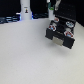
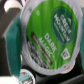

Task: Open the kcup holder, insert the kcup into the holder, and close the kcup holder

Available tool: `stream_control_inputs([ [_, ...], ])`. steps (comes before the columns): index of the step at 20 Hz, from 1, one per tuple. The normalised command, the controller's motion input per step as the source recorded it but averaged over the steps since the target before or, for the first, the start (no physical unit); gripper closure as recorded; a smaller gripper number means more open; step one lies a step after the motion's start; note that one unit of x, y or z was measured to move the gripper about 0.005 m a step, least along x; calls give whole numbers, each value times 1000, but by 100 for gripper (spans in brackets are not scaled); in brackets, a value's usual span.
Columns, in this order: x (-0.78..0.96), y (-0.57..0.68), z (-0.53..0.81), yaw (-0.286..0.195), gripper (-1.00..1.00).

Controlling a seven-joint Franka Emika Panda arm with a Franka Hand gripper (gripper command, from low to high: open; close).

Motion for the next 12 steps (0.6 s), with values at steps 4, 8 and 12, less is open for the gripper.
stream_control_inputs([
  [4,514,155,10,-26,100],
  [8,717,409,114,-27,100],
  [12,692,535,234,-9,100],
])
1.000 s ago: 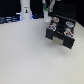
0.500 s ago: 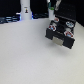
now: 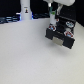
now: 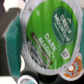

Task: Open the kcup holder, insert the kcup into the holder, and close the kcup holder

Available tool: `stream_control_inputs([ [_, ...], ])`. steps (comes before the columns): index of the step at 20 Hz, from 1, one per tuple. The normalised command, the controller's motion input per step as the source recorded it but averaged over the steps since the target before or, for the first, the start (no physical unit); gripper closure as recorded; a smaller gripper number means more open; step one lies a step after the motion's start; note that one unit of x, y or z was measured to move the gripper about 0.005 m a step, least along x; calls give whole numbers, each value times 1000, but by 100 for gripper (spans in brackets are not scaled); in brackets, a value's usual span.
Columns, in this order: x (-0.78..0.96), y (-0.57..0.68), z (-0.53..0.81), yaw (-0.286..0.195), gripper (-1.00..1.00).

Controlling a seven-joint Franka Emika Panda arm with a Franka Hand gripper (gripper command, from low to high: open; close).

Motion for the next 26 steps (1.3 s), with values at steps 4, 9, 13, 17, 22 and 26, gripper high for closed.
stream_control_inputs([
  [4,226,528,132,5,100],
  [9,-2,583,25,50,100],
  [13,91,428,10,67,100],
  [17,11,38,-181,26,100],
  [22,25,15,-172,7,100],
  [26,111,87,-176,7,100],
])
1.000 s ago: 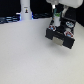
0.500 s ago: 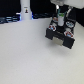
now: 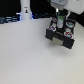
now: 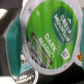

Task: Open the kcup holder, insert the kcup into the holder, and close the kcup holder

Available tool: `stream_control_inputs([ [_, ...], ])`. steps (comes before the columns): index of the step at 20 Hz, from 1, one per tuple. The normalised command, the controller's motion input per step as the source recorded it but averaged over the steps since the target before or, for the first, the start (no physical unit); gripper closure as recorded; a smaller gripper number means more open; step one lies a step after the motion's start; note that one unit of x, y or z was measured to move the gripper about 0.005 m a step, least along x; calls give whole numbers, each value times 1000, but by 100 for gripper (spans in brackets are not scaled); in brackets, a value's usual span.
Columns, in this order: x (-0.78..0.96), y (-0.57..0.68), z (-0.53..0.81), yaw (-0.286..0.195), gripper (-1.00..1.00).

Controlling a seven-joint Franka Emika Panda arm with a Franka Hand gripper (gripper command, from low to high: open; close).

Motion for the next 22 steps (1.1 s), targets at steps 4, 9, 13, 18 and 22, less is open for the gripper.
stream_control_inputs([
  [4,148,49,27,1,100],
  [9,418,99,417,0,100],
  [13,345,72,177,-6,100],
  [18,6,55,-177,14,100],
  [22,8,50,-210,10,100],
])
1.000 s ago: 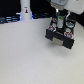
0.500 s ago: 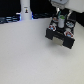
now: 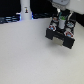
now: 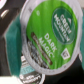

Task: Open the kcup holder, insert the kcup into the holder, and close the kcup holder

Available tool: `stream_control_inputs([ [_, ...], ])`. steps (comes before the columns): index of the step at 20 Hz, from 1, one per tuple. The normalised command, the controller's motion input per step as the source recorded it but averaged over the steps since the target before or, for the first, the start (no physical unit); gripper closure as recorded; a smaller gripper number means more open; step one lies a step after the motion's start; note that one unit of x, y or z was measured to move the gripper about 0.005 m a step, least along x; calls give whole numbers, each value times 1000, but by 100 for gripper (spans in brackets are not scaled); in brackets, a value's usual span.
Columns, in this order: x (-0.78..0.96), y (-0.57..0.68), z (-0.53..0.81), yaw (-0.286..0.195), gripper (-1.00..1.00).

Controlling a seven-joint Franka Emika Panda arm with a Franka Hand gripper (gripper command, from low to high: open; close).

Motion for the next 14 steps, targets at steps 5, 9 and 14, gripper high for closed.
stream_control_inputs([
  [5,84,140,-183,15,100],
  [9,167,130,-168,7,100],
  [14,136,153,-74,19,-100],
])
